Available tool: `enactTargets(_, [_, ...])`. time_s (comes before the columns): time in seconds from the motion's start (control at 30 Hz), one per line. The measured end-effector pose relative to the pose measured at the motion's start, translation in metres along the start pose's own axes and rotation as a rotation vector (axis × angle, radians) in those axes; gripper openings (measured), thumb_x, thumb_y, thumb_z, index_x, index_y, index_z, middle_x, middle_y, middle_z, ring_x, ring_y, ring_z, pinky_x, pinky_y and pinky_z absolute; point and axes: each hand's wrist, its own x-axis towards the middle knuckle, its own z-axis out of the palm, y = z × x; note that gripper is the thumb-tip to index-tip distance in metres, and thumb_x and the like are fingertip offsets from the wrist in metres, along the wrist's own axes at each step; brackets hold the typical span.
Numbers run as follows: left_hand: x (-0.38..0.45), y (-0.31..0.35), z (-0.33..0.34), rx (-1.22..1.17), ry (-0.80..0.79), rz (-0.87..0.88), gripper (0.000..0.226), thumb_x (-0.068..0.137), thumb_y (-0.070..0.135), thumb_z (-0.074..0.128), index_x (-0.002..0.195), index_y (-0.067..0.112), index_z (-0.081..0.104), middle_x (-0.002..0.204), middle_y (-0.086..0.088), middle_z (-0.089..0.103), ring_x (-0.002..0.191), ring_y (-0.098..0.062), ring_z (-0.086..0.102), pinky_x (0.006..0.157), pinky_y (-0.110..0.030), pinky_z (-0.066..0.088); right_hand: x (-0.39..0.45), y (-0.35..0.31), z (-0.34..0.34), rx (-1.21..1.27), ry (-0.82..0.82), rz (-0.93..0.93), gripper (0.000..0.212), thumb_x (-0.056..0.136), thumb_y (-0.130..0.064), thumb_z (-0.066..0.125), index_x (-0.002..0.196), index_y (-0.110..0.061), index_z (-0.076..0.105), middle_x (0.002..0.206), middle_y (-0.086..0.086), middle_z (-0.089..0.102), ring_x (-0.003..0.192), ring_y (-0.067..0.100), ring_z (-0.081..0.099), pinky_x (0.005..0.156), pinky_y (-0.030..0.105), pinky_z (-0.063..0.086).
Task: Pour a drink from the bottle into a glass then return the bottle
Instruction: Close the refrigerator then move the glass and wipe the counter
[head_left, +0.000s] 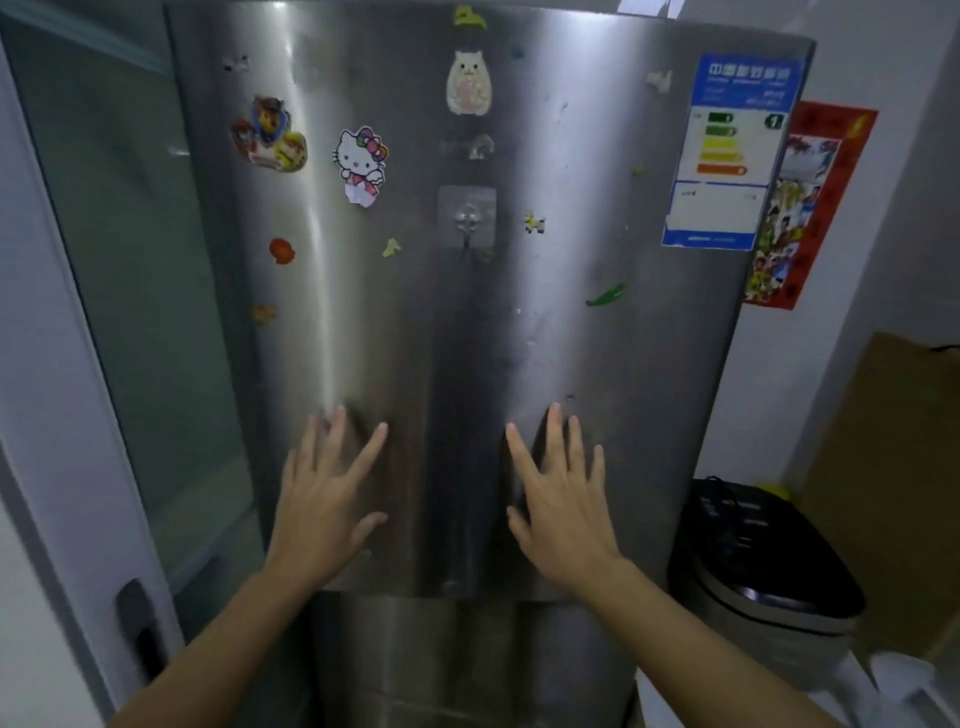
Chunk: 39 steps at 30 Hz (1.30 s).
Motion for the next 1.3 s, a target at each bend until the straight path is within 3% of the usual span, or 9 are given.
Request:
enactTargets(0.23, [0.034,0.018,0.020,-0.024,-0.016,0.033,0.120,0.064,0.042,0.088,0.157,0.033,0.013,0.165,-0.016,0.008,0.147,-0.050,0.009,0.108,-0.064,0.033,0.009,0.017,0.001,-0.041,0.006,0.027,0.092,0.092,-0.040,0.059,0.155,-0.031,-0.007,0.158,0.016,-0.029,0.148,0.040,-0.017,0.118,0.062,0.005])
enactTargets(0.4, [0.046,0.019,0.038,-0.095,0.006,0.033,0.113,0.066,0.040,0.087,0.156,0.030,0.020,0.165,-0.019,0.001,0.146,-0.051,0.001,0.110,-0.066,0.025,0.014,0.019,0.006,-0.085,-0.004,0.056,0.093,0.090,-0.040,0.062,0.155,-0.033,-0.005,0.161,0.014,-0.024,0.149,0.038,-0.013,0.116,0.062,0.006])
enactTargets(0.57, [0.055,0.012,0.046,-0.141,0.045,0.074,0.107,0.065,0.036,0.088,0.154,0.028,0.028,0.163,-0.022,0.008,0.144,-0.054,0.007,0.105,-0.072,0.031,0.016,0.011,0.007,-0.081,-0.021,0.133,0.090,0.092,-0.037,0.060,0.155,-0.033,-0.004,0.161,0.012,-0.023,0.149,0.037,-0.013,0.119,0.060,0.005])
enactTargets(0.97, [0.064,0.005,0.055,-0.263,0.044,0.130,0.102,0.066,0.020,0.088,0.152,0.025,0.034,0.164,-0.021,0.004,0.145,-0.055,-0.002,0.108,-0.075,0.021,0.006,-0.011,-0.002,-0.085,-0.199,0.297,0.091,0.092,-0.030,0.062,0.156,-0.026,-0.002,0.162,0.013,-0.019,0.150,0.039,0.005,0.120,0.054,0.018])
enactTargets(1.13, [0.057,0.019,0.038,-0.328,-0.089,0.082,0.096,0.077,0.030,0.079,0.155,0.028,0.022,0.165,-0.015,-0.010,0.148,-0.045,-0.010,0.114,-0.067,0.020,-0.028,-0.015,-0.023,-0.057,-0.254,0.337,0.090,0.091,-0.036,0.063,0.156,-0.025,0.002,0.163,0.014,-0.013,0.148,0.038,0.015,0.116,0.050,0.028])
enactTargets(1.2, [0.048,0.039,0.027,-0.363,-0.131,0.132,0.087,0.080,0.031,0.076,0.153,0.023,0.029,0.164,-0.022,0.004,0.149,-0.044,0.000,0.115,-0.063,0.024,-0.051,-0.016,-0.035,-0.055,-0.303,0.357,0.089,0.092,-0.039,0.062,0.156,-0.025,0.001,0.164,0.013,-0.010,0.147,0.037,0.017,0.112,0.049,0.032])
enactTargets(1.3, [0.027,0.084,0.014,-0.385,-0.174,0.377,0.074,0.074,0.023,0.082,0.141,0.011,0.052,0.145,-0.029,0.047,0.138,-0.045,0.038,0.109,-0.061,0.036,-0.096,-0.013,-0.056,-0.041,-0.390,0.460,0.084,0.093,-0.041,0.059,0.156,-0.025,0.006,0.164,0.012,0.007,0.142,0.037,0.029,0.105,0.049,0.040])
